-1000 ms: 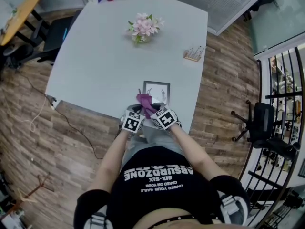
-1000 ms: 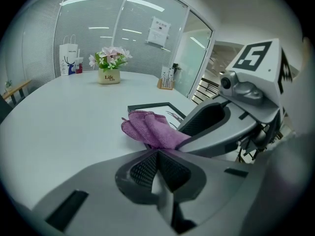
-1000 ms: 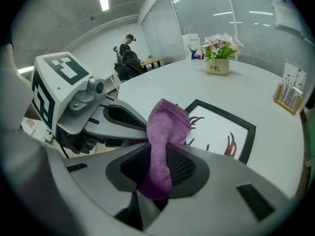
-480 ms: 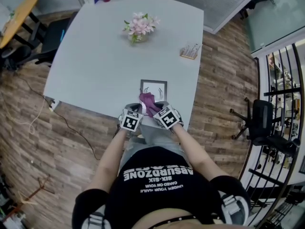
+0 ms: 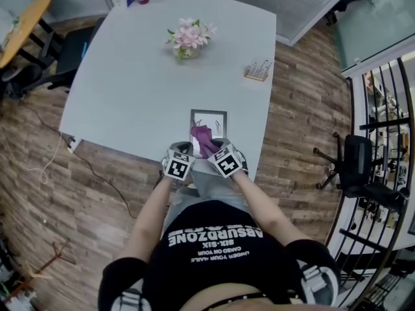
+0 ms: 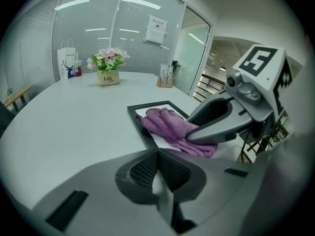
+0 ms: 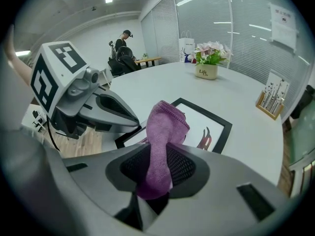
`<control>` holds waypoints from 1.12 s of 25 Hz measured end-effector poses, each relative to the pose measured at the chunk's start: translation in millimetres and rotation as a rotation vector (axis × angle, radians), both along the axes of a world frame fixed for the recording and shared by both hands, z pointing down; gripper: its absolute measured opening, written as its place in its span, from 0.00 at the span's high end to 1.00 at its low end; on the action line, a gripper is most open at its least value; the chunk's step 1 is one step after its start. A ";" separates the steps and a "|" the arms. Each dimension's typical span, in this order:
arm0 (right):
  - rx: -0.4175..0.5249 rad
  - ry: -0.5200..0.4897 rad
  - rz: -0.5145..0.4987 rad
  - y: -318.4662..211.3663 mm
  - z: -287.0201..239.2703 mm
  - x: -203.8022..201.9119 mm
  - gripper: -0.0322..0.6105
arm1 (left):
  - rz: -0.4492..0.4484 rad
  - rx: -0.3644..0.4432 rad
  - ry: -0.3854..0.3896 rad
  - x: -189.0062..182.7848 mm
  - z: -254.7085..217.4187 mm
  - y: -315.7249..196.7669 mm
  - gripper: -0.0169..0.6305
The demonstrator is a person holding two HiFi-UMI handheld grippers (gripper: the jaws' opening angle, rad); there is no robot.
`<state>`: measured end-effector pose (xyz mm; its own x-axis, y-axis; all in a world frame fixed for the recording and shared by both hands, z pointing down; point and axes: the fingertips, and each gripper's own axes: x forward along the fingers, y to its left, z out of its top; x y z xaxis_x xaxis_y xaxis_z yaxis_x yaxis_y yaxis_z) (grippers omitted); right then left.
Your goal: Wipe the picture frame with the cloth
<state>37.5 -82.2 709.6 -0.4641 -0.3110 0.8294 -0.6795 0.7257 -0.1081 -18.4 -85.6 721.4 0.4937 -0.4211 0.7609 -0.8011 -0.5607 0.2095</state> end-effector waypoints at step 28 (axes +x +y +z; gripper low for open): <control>0.176 0.111 0.030 -93.3 -4.0 -6.2 0.76 | -0.001 0.003 -0.012 1.0 -0.3 0.1 0.95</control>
